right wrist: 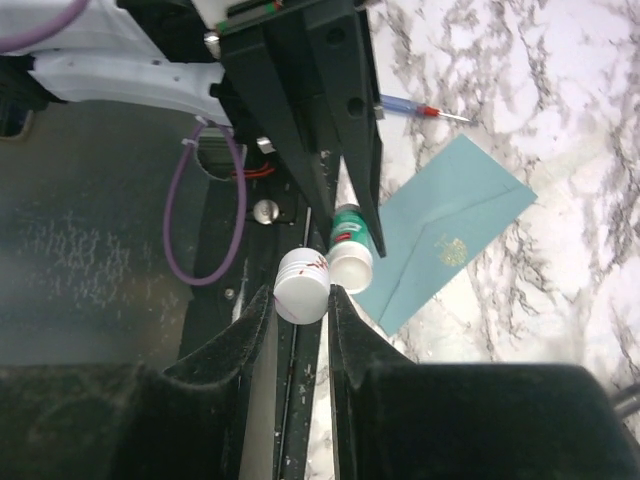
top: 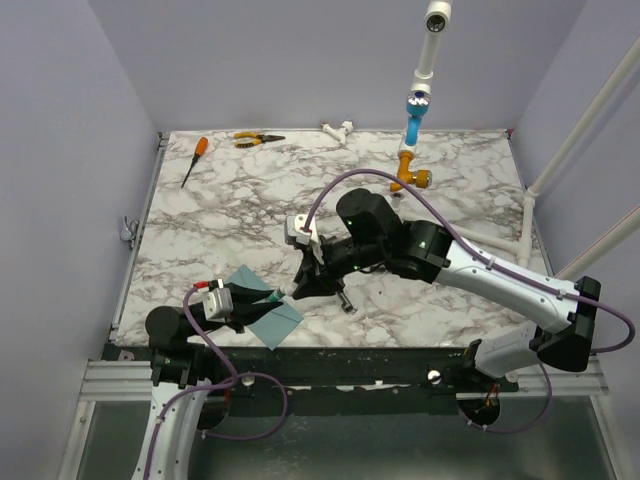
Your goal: Place the letter into the envelope and seal it
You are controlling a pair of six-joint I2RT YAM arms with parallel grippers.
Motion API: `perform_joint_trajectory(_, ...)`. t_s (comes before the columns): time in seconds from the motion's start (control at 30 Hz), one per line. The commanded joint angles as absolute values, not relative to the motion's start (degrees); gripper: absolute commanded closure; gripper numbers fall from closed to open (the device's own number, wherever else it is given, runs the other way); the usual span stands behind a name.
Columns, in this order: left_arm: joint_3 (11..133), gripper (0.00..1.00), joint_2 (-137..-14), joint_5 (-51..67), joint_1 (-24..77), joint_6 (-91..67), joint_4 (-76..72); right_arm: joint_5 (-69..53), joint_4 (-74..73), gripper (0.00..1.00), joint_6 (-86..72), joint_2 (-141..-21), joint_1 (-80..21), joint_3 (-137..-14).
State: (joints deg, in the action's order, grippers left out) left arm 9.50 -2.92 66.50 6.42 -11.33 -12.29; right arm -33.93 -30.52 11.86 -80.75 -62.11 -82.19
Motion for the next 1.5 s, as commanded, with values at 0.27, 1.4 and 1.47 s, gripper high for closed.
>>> perform_joint_trajectory(0.27, 8.9, 1.00, -3.1, 67.5, 6.6, -10.8, -12.2, -26.1, -30.2, 0.99, 11.8, -82.4, -62.3, -83.3)
perform_joint_trajectory(1.4, 9.0, 1.00, -3.0, 66.7, 6.6, -10.9, -12.1, -33.5, -33.5, 0.99, 14.0, -83.7, -62.3, -83.4)
perform_joint_trajectory(1.47, 9.0, 1.00, -3.0, 66.7, 6.6, -10.9, -12.2, -33.0, -32.7, 0.99, 13.5, -83.9, -62.2, -83.3)
